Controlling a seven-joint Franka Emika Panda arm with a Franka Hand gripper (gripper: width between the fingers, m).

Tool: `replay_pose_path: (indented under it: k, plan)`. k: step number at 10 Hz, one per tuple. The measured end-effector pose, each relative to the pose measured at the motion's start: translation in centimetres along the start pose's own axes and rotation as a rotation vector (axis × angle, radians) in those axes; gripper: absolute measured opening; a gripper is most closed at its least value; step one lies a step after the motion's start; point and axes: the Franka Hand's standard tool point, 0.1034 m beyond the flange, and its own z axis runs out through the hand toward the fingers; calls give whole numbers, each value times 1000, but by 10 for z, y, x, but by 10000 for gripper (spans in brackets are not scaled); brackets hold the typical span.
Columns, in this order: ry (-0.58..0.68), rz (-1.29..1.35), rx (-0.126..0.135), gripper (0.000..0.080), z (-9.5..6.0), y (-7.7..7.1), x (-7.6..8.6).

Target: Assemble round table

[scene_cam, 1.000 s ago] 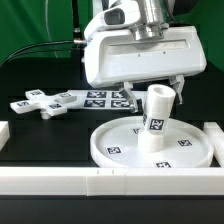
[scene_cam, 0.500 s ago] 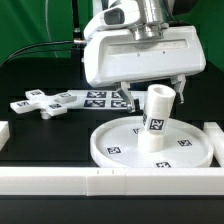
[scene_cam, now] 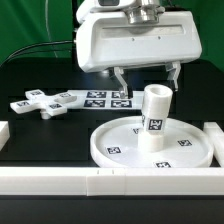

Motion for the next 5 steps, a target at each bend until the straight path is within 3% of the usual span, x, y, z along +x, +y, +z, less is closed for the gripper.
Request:
replay_pose_path:
  k: [3, 5]
  plan:
    - [-11, -3, 5, 649, 0, -1, -1]
    - [-164, -18, 76, 649, -2, -11, 0]
